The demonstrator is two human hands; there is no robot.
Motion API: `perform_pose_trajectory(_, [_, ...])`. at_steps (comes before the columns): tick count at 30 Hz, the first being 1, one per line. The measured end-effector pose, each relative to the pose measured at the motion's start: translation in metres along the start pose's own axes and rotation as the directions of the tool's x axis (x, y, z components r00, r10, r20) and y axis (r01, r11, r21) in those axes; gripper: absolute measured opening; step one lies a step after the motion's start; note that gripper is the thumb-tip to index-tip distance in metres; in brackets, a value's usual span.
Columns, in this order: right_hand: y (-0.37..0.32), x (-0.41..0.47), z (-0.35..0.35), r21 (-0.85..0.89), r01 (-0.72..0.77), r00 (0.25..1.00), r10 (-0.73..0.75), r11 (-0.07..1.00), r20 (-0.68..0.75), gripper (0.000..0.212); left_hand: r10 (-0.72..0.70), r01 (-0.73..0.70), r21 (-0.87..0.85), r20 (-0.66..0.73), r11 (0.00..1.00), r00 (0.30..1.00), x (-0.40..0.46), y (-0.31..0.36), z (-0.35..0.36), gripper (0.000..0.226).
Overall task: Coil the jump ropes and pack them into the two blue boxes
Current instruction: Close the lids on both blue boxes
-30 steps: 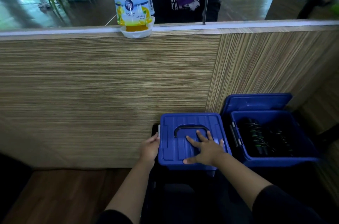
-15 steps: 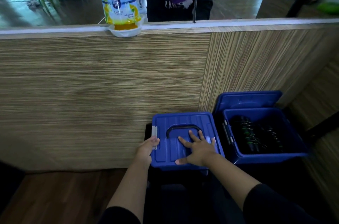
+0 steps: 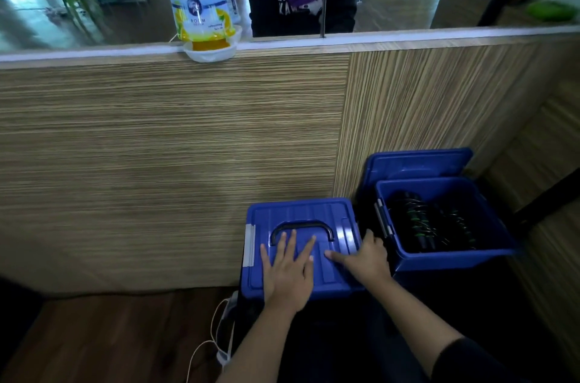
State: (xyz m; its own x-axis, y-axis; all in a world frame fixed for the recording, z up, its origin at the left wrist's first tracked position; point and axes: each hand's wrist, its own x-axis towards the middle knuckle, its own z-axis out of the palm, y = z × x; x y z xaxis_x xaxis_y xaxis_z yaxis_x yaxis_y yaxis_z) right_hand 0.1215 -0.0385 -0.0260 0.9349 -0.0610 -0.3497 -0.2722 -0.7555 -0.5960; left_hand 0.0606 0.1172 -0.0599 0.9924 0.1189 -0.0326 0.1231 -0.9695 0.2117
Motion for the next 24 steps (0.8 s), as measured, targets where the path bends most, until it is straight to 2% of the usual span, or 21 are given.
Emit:
perform_pose_trajectory(1, [0.002,0.003,-0.004,0.104,-0.070,0.994,0.061,0.992,0.085,0.098,-0.009,0.009,0.013,-0.021,1.000,1.000,-0.001,0.001,-0.001,0.053])
perform_pose_trajectory(2, [0.004,0.005,-0.009,0.183,-0.115,0.982,0.083,0.976,0.172,0.075,-0.014,0.014,0.015,-0.009,1.000,1.000,-0.001,0.001,-0.001,0.057])
perform_pose_trajectory(3, [0.005,0.006,-0.013,0.219,-0.122,0.973,0.072,0.968,0.221,0.056,-0.018,0.018,0.008,0.033,1.000,0.999,-0.002,0.001,0.000,0.061])
perform_pose_trajectory(4, [0.007,0.008,-0.015,0.229,-0.092,0.974,0.040,0.969,0.222,0.048,-0.027,0.027,-0.003,0.069,1.000,0.997,-0.002,0.001,0.000,0.065])
perform_pose_trajectory(7, [0.002,0.006,-0.014,0.230,-0.008,0.998,-0.006,0.973,0.059,0.059,-0.041,0.040,0.007,0.100,0.999,0.994,-0.003,0.002,-0.005,0.067])
perform_pose_trajectory(10, [-0.002,-0.001,-0.004,0.124,0.093,0.992,-0.081,0.988,-0.101,0.058,-0.050,0.051,-0.016,0.082,0.999,0.995,-0.004,0.003,-0.005,0.067])
perform_pose_trajectory(14, [0.000,-0.009,0.005,-0.069,0.154,0.979,-0.161,0.986,-0.122,0.064,-0.051,0.053,-0.015,0.089,0.999,0.995,-0.004,0.004,-0.006,0.068])
perform_pose_trajectory(19, [-0.003,-0.013,0.010,-0.238,0.233,0.963,-0.258,0.943,-0.078,0.035,-0.050,0.052,-0.021,0.087,0.998,0.995,-0.002,0.004,-0.003,0.065])
perform_pose_trajectory(21, [-0.002,-0.012,0.012,-0.276,0.253,0.957,-0.282,0.927,-0.072,0.032,-0.048,0.049,-0.009,0.089,0.999,0.995,-0.002,0.003,-0.003,0.065])
perform_pose_trajectory(24, [0.002,-0.009,0.010,-0.313,0.283,0.948,-0.313,0.906,-0.049,0.033,-0.014,0.010,0.031,0.108,0.999,0.994,-0.004,0.002,-0.003,0.079])
